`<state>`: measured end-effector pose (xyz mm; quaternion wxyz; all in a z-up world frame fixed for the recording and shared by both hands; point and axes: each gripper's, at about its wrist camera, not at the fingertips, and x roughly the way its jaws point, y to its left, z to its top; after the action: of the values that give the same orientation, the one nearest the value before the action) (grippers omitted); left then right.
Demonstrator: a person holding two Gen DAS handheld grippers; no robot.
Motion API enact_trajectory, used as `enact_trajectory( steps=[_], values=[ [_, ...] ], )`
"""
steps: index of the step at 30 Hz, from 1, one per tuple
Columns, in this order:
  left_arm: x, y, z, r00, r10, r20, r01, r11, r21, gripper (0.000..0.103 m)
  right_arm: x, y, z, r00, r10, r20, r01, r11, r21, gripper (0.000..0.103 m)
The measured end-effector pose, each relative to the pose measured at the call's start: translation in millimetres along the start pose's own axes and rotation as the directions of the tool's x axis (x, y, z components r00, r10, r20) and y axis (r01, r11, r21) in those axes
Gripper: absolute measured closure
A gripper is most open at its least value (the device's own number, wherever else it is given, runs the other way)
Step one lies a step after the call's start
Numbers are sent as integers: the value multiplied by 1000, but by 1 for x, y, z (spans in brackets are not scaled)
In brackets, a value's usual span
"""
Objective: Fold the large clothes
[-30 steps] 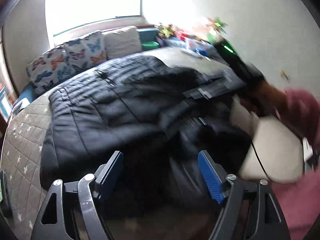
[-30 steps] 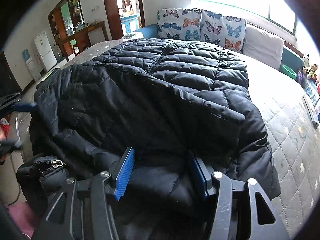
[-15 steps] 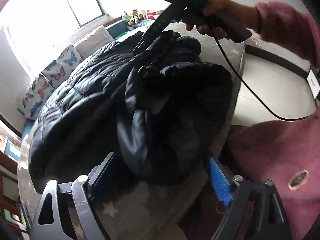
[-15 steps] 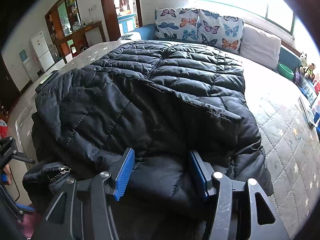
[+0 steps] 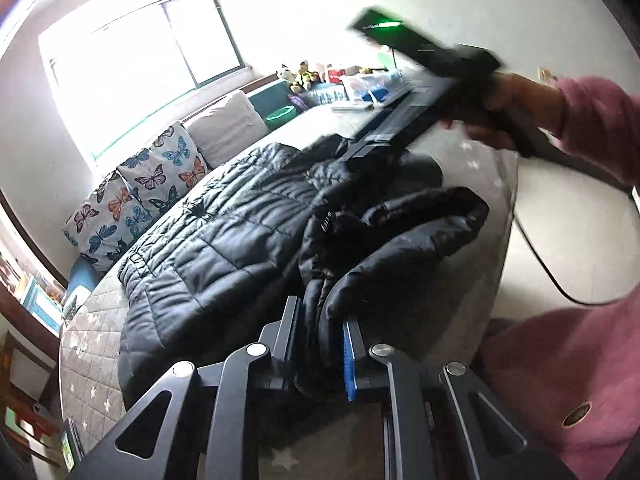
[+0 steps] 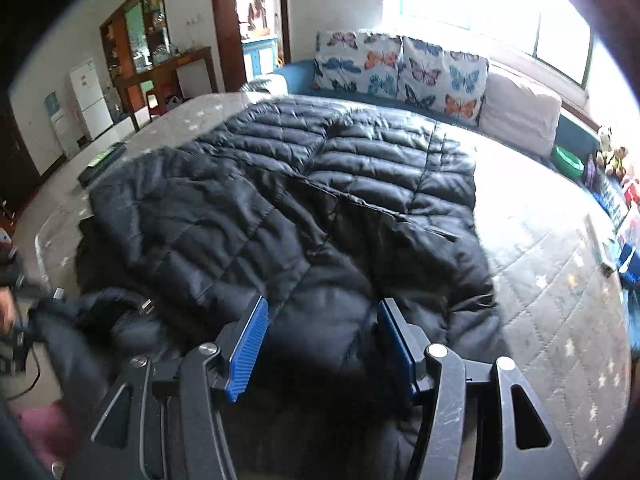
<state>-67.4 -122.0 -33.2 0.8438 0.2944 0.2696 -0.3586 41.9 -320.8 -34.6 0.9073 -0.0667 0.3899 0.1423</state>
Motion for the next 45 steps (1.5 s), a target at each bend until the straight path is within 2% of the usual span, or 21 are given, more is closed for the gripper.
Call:
enact_trajectory(
  steps=[3,5,8,11,14,18,19,20,22,24,25,26,29,33,39,40,42,44,45],
  values=[
    [-4,16,8,1000,-12,16,12,999,-40,84,-31,1,-14,1000,1,23,0,999,-51,39],
    [-6,28,13,999,-23,23,25,997,-68,84,-45,3,-25,1000,20,25,-18,997,-78,32],
    [-8,38,18,999,-37,29,40,994,-99,84,-59,12,-47,995,105,2,-104,989,-110,31],
    [-9,42,26,999,-40,29,43,993,-109,84,-56,34,-60,991,132,-15,-132,977,-168,30],
    [-6,41,32,999,-47,21,50,992,-119,84,-43,62,-62,994,105,9,-99,962,-256,30],
    [-7,38,28,998,-69,0,68,988,-140,83,-14,77,-43,992,120,22,-112,967,-230,30],
    [-8,37,26,998,-68,-6,66,987,-143,80,-6,77,-36,993,113,17,-107,972,-208,34],
    [-8,36,23,997,-68,-19,65,987,-147,79,-2,75,-32,994,108,18,-103,977,-189,52],
    [-8,35,17,998,-63,-26,59,987,-151,78,2,66,-23,991,133,7,-131,983,-127,66],
    [-16,35,6,998,-56,-6,55,987,-153,62,-2,56,-13,988,154,22,-152,986,-73,71],
    [-22,36,-1,1000,-25,3,26,987,-156,41,-5,52,-8,987,161,27,-160,986,-54,72],
    [-28,37,-7,1000,12,17,-9,987,-158,27,-7,49,-3,986,164,32,-163,986,-35,73],
    [-41,42,-28,997,78,29,-71,980,-187,20,-12,46,7,985,166,52,-166,986,-13,75],
    [-33,46,-52,989,146,-23,-148,971,-189,19,-16,44,19,983,165,85,-167,986,12,76],
    [-7,29,-66,970,240,-50,-242,968,-63,21,-21,43,27,982,149,117,-154,988,28,77],
    [-1,28,-66,965,257,-53,-260,965,-47,23,-21,43,28,982,147,119,-152,988,31,78],
    [7,28,-68,958,282,-54,-284,958,-26,34,-20,43,27,982,145,121,-151,988,34,78],
    [10,30,-72,959,280,-42,-281,959,-24,45,-21,43,24,981,146,127,-152,988,40,78],
    [10,30,-72,960,279,-30,-280,960,-26,48,-22,44,22,981,146,128,-152,987,43,78]
  ],
)
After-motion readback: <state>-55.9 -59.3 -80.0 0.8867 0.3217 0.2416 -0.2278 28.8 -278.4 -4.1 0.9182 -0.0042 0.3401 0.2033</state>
